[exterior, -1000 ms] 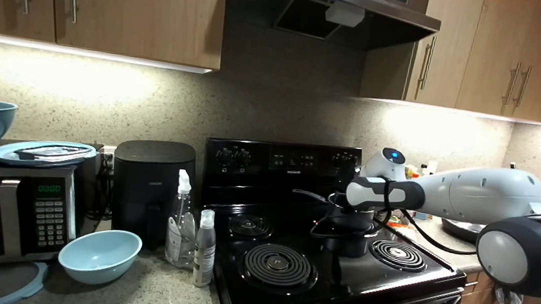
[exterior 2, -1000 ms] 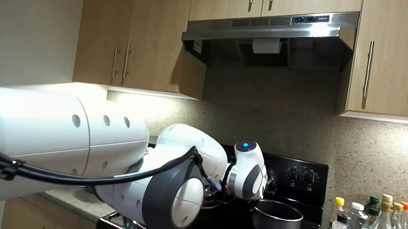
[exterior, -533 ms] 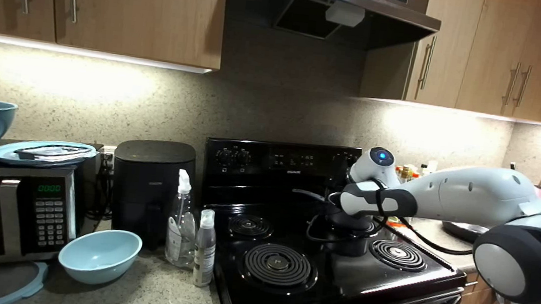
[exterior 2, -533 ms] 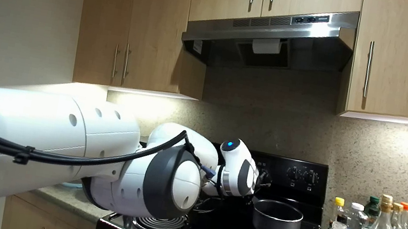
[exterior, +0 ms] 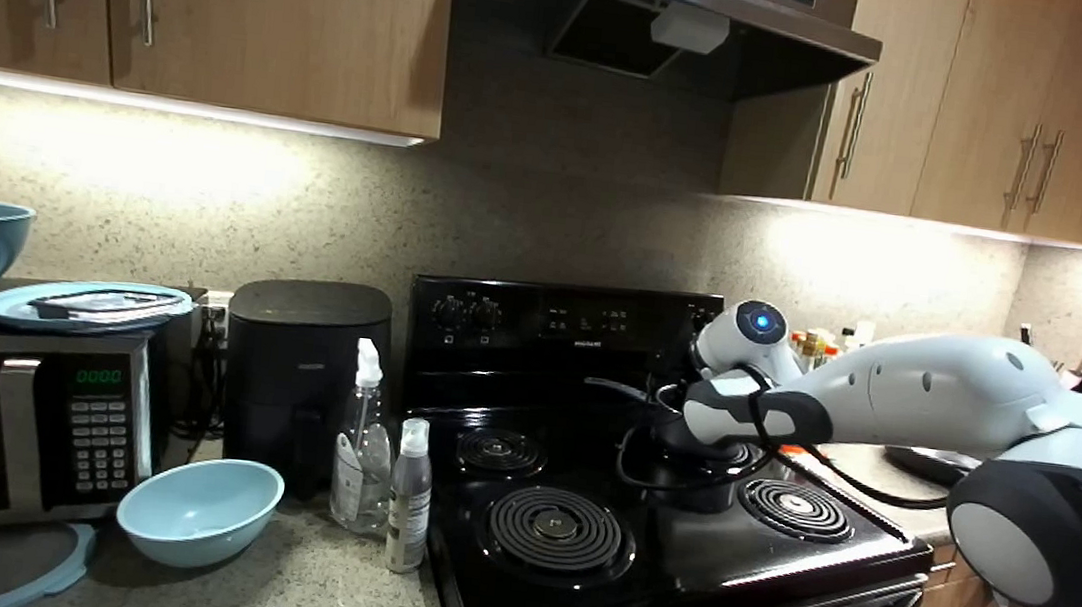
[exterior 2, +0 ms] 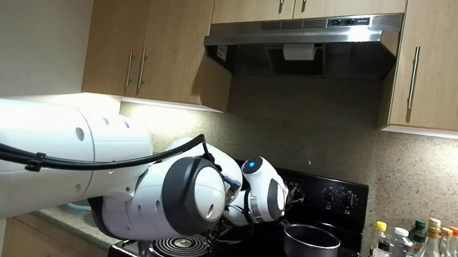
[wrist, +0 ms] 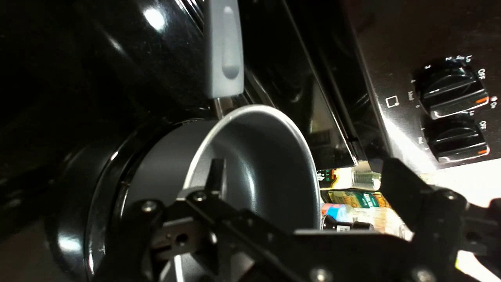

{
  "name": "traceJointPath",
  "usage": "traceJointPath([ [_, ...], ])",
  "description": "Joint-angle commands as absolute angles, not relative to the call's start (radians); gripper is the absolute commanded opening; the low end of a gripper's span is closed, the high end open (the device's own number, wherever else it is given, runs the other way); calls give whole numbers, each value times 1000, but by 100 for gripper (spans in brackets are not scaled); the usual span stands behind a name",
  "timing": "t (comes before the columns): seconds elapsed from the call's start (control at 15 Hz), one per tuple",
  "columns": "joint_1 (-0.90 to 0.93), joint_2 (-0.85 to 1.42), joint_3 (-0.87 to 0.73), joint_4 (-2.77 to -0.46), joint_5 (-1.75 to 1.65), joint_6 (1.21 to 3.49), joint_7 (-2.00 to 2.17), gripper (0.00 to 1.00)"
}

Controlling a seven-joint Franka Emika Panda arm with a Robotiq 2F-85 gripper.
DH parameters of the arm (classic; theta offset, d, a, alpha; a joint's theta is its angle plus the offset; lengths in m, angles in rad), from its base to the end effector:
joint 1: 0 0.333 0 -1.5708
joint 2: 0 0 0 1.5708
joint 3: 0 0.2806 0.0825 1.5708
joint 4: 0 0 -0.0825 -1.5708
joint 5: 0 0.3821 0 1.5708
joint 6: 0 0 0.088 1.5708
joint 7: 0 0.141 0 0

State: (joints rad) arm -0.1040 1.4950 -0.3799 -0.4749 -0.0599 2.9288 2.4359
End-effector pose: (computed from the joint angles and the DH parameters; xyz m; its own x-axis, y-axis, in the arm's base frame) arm 0.8230 -0.1594 0.2038 -0.5296 -0.7968 -0.2909 -0.3217 0.5060 -0.8003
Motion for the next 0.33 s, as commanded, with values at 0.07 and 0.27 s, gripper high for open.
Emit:
traceJointPath([
  [0.07,-98,1495,-377,-475,-60,2926,2419,100],
  [0.27,-94,1495,-373,-475,-60,2925,2412,100],
])
